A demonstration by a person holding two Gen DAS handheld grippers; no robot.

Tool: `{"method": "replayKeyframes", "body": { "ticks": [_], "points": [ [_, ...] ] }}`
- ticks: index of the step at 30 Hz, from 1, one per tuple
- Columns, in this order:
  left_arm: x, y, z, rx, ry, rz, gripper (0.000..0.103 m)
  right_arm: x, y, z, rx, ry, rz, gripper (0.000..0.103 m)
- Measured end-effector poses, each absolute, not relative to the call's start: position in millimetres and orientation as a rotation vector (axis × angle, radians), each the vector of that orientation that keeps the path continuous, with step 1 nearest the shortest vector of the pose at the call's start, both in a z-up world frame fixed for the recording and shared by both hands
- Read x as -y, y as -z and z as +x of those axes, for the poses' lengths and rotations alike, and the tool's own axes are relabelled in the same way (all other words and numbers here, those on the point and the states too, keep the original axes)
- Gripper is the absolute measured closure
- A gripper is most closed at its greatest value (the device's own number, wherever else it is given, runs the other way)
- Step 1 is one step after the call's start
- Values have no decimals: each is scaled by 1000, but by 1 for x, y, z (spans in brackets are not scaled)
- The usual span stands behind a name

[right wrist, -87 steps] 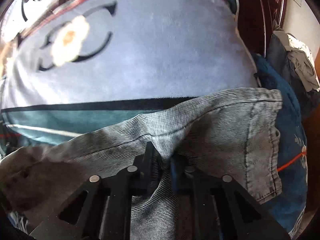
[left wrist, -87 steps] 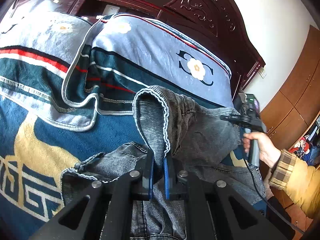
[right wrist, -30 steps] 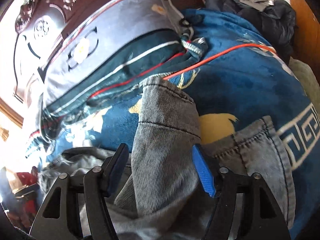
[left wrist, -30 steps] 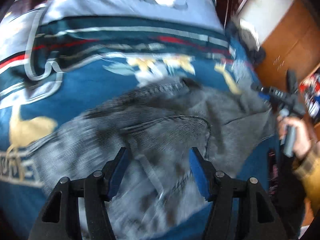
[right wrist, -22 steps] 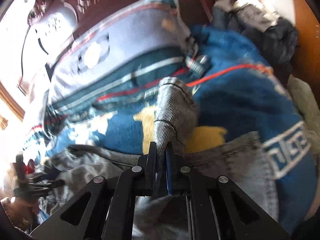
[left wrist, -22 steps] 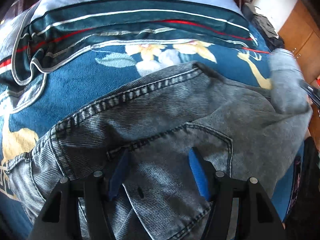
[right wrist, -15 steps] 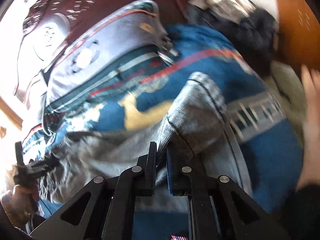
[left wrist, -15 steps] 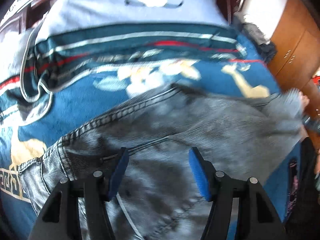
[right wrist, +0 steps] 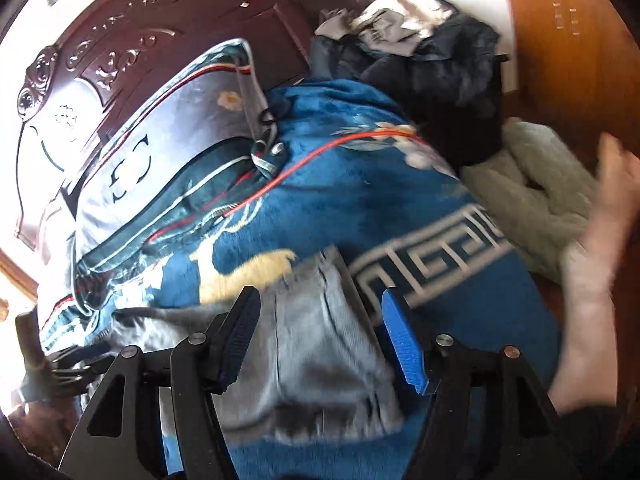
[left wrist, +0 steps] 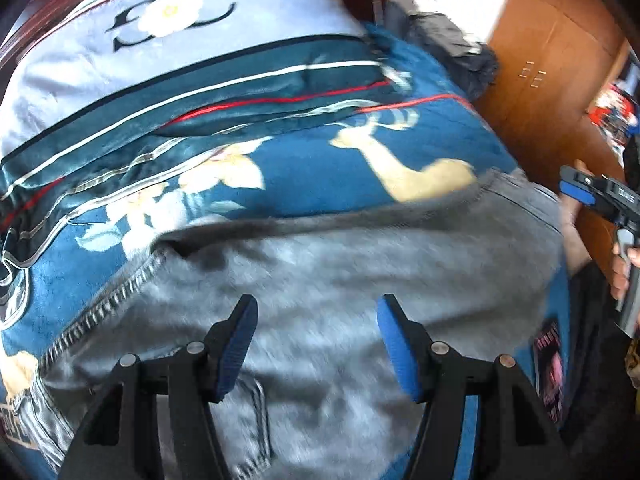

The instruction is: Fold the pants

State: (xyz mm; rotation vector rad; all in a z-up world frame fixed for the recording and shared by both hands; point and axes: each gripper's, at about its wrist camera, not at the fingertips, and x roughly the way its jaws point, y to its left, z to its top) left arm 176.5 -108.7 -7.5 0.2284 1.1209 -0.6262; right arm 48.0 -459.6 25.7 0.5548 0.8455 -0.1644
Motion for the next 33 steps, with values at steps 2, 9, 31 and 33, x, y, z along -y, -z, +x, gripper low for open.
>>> {"method": "replayKeyframes", "body": {
  "ticks": [2,9,31,33],
  "points": [
    [103,10,192,-1133,572,200,38,465,-12,73,-901,105,600,41],
    [37,11,240,-1150,320,103,38,458,44,104,-1049,82,616,88],
    [55,39,289,-1123,239,45,89,470,-20,79,-759,104,619,92],
    [59,48,290,-1130,230,77,89,475,-6,86,-817,88,659,88]
  ]
}}
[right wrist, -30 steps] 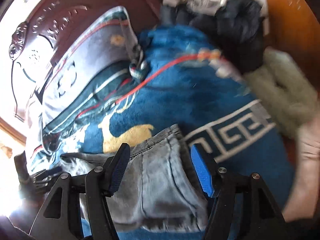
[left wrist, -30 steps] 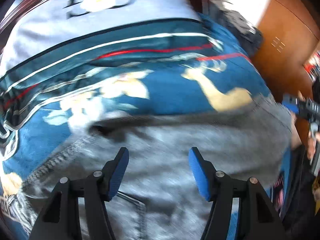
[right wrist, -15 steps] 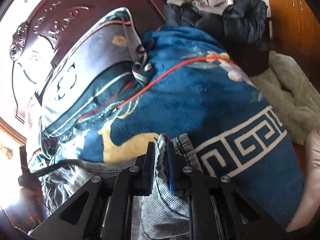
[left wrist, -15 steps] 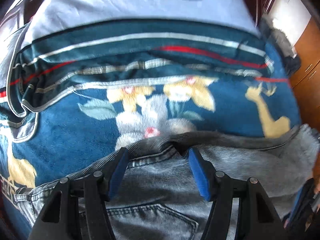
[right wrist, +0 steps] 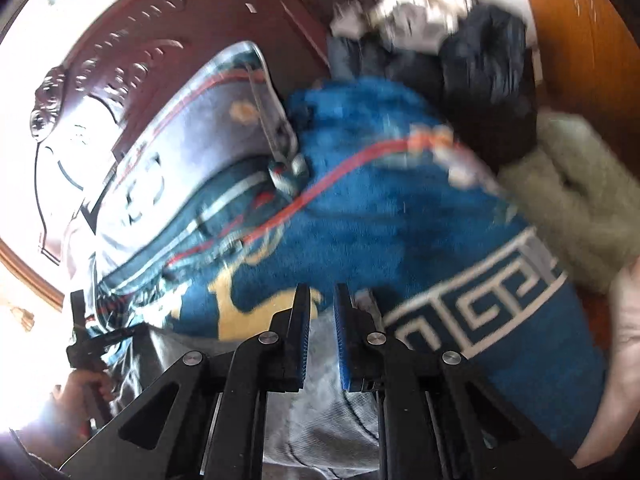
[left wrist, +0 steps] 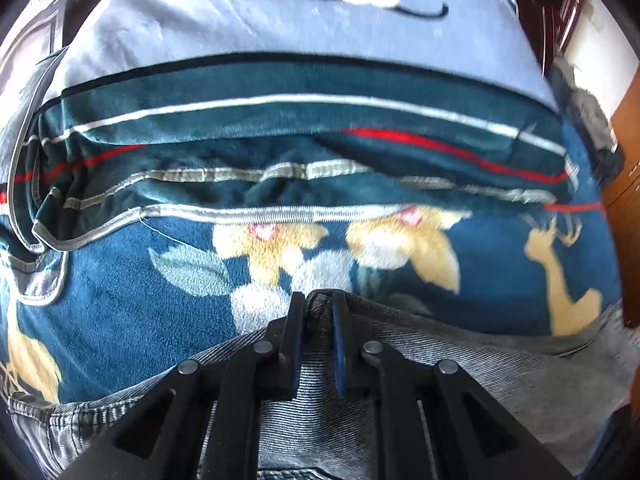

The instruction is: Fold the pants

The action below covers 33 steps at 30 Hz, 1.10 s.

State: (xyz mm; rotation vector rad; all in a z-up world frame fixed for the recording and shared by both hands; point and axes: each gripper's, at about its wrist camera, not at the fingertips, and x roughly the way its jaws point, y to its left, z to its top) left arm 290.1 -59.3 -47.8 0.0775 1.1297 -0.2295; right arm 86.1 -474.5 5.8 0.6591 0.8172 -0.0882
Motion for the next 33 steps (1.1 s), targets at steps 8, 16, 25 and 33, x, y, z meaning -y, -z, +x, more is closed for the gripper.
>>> {"method": "replayKeyframes", "body": {
  "ticks": [8,16,25,33],
  "points": [
    [73,58,279,-1148,265,163,79,463,39,122,-998,42,607,61],
    [56,59,264,-1157,272,153,59,447,19,117,-923,161,382,96],
    [62,74,266,-1142,262,159,52,468,30,117,-946,116,489,80],
    [60,76,266,-1139,268,148,52,438,39,134,-999,78,341,55]
  ]
}}
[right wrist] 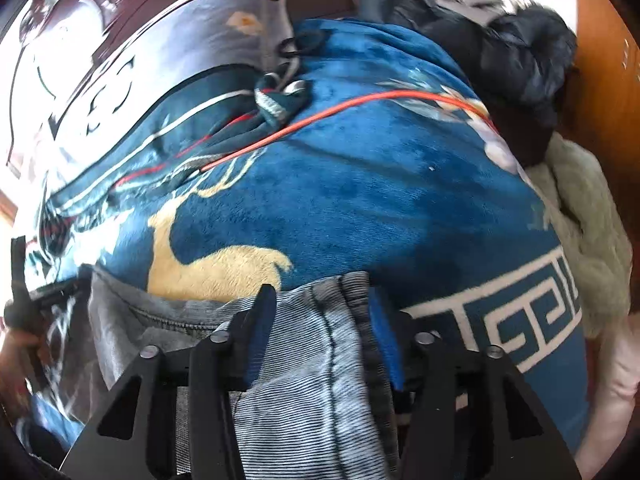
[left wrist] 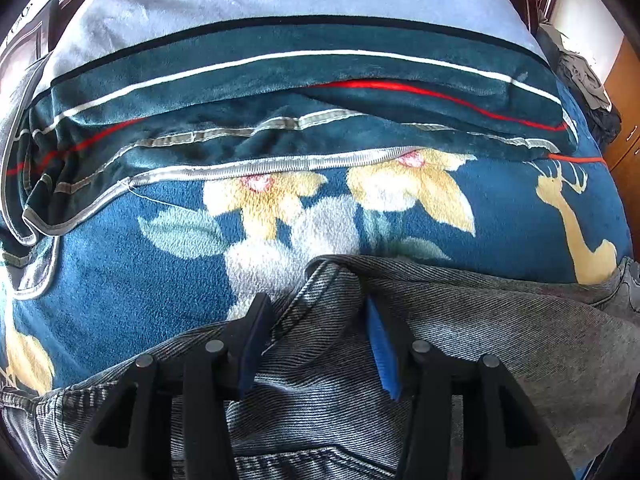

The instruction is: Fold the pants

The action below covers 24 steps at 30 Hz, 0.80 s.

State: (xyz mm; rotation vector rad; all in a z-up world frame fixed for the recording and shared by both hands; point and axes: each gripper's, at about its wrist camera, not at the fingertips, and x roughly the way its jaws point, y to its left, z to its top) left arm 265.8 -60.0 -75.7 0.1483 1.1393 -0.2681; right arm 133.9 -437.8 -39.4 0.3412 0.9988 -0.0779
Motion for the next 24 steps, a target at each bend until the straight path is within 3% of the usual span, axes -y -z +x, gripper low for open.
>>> {"method": "replayKeyframes", "body": {
  "ticks": [6,8,13,19,24],
  "points": [
    [57,74,268,-1134,267,146,52,413,46,144,-1036,84,151,61],
    [58,72,266,-1133,269,146,52,409,47,144,-1045,90,117,74],
    [58,71,263,-1133,268,145,52,407,40,136,-1020,126,71,92],
    [58,73,265,-1129,270,134,49,414,0,128,-832,243,34,93],
    [59,76,267,-1126,260,141,44,425,46,146,-960,272,46,92]
  ]
}}
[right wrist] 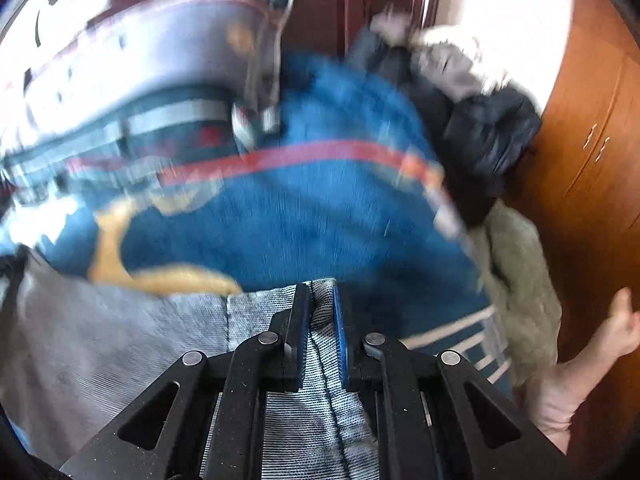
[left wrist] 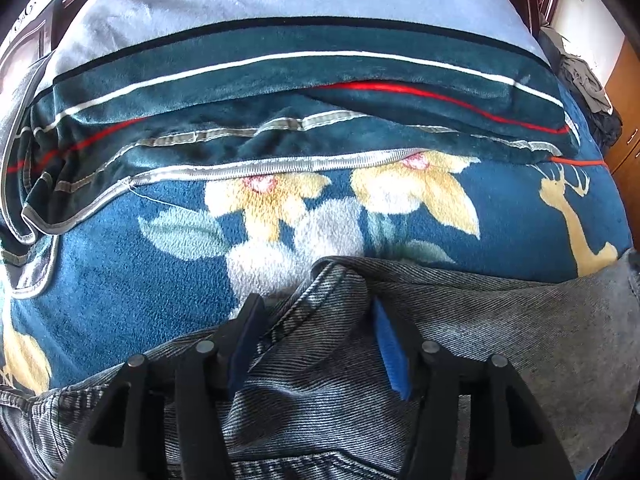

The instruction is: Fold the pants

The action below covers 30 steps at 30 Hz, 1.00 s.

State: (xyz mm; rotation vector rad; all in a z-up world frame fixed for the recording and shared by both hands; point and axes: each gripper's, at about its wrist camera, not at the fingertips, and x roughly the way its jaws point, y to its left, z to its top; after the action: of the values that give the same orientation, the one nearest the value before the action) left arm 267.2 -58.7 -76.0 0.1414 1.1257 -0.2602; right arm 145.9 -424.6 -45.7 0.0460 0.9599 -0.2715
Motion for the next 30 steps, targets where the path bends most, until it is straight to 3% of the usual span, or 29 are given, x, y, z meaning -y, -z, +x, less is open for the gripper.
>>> {"method": "replayKeyframes", "body": {
  "ticks": [3,4,7,11,18,25,26,27,28,29,30],
  "points": [
    [55,68,263,-1141,270,137,41,426,55,144,-938,276,32,85],
    [54,61,257,-1131,281,143,40,429,47,141,-934,286,64,79],
    [51,35,225,-1049,354,178,33,436,19,123,-902,232,171,74],
    [57,14,171,-993,526,234,30,442,-10,82,-882,167,243,49],
    [75,24,109,-1056,738,391,30,468,0,18,-928,133,460,49],
    [70,41,91,-1038,704,568,31,467,27,30,-1026,71,482,48],
    [69,44,91,-1037,699,571,32,465,30,31,-1037,61,472,48],
    [69,46,92,-1039,701,568,41,461,34,35,-1051,52,449,48],
    [69,47,92,-1044,708,558,63,454,35,40,-1059,61,389,54],
    [70,46,91,-1050,718,542,76,449,33,42,-1052,64,344,85],
    [72,42,91,-1050,719,523,83,447,29,42,-1037,77,319,90]
  ]
}}
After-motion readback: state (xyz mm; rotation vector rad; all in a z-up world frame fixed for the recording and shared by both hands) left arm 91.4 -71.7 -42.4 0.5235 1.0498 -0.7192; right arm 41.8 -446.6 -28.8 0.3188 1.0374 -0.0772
